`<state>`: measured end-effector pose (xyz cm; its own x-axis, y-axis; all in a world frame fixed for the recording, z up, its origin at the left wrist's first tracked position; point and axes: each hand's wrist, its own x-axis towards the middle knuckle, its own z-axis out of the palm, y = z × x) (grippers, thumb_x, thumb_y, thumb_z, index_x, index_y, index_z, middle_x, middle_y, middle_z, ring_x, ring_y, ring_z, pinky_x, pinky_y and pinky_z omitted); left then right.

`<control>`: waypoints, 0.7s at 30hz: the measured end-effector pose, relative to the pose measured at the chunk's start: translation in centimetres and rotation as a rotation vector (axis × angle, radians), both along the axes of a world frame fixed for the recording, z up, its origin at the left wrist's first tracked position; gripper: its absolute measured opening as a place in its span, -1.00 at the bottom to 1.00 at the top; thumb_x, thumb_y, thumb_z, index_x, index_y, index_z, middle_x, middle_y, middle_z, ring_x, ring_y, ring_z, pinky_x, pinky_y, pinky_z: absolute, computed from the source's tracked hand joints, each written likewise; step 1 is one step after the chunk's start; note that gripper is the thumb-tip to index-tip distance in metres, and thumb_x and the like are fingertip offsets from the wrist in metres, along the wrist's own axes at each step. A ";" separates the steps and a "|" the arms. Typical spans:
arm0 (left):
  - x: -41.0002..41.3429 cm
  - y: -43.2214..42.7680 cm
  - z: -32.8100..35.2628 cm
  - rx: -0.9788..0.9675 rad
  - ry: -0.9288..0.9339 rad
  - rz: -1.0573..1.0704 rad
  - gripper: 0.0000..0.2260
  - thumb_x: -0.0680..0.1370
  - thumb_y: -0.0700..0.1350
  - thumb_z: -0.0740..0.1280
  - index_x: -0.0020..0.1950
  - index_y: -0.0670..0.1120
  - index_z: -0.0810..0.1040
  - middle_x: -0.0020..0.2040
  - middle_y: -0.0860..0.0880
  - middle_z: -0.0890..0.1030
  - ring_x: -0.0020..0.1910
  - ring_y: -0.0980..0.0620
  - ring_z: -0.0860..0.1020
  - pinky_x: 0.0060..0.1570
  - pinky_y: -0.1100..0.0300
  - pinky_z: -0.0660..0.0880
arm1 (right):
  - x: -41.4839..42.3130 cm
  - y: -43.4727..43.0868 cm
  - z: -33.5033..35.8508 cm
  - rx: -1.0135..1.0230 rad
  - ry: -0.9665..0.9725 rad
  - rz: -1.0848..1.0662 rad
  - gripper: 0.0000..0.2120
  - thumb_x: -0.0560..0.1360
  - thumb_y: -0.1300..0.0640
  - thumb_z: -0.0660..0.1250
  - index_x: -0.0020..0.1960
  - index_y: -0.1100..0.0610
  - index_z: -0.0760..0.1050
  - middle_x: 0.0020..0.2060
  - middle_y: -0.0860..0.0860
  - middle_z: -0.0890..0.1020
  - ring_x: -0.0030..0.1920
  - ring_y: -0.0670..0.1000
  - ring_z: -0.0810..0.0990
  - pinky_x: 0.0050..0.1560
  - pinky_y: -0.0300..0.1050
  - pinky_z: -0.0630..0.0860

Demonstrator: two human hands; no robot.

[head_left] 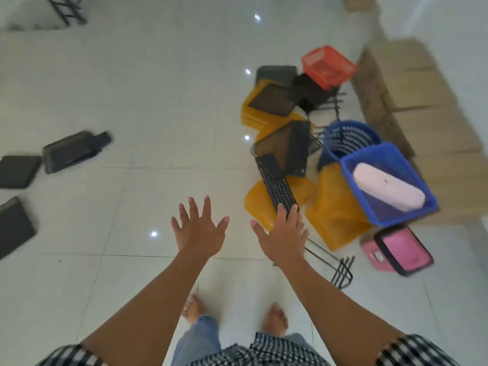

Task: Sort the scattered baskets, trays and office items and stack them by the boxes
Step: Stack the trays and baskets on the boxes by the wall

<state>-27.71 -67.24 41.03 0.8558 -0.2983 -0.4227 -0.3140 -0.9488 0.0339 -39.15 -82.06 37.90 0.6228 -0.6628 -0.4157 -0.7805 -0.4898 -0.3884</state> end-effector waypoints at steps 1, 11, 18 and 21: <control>1.1 1.6 0.7 -0.010 -0.013 0.042 -0.30 0.60 0.38 -0.11 0.64 0.09 -0.20 0.65 -0.12 -0.19 0.61 -0.21 -0.20 0.53 -0.22 -0.15 | 1.9 0.5 0.8 -0.018 -0.015 0.038 -0.06 0.48 -0.53 0.03 0.65 0.01 -0.07 0.64 0.11 -0.11 0.63 0.14 -0.17 0.53 0.32 -0.03; 10.9 21.8 5.4 -0.124 -0.093 0.485 -0.29 0.60 0.40 -0.10 0.64 0.09 -0.18 0.65 -0.10 -0.15 0.62 -0.21 -0.17 0.53 -0.24 -0.14 | 19.3 17.2 6.5 0.002 -0.093 0.392 -0.08 0.51 -0.51 0.02 0.65 0.02 -0.12 0.64 0.10 -0.16 0.63 0.13 -0.23 0.56 0.32 -0.13; 15.9 35.9 6.9 -0.139 -0.135 0.628 -0.28 0.59 0.41 -0.10 0.64 0.11 -0.19 0.65 -0.10 -0.17 0.62 -0.21 -0.17 0.53 -0.25 -0.15 | 26.4 32.3 7.5 0.068 -0.159 0.514 -0.08 0.51 -0.50 0.05 0.65 0.02 -0.09 0.65 0.10 -0.12 0.63 0.10 -0.21 0.55 0.32 -0.14; 17.6 40.2 7.1 -0.165 -0.155 0.691 -0.28 0.59 0.41 -0.08 0.64 0.11 -0.18 0.66 -0.09 -0.15 0.62 -0.21 -0.17 0.52 -0.24 -0.15 | 28.8 37.1 7.5 0.066 -0.159 0.586 -0.08 0.51 -0.50 0.05 0.65 0.01 -0.08 0.65 0.09 -0.12 0.63 0.10 -0.20 0.54 0.31 -0.15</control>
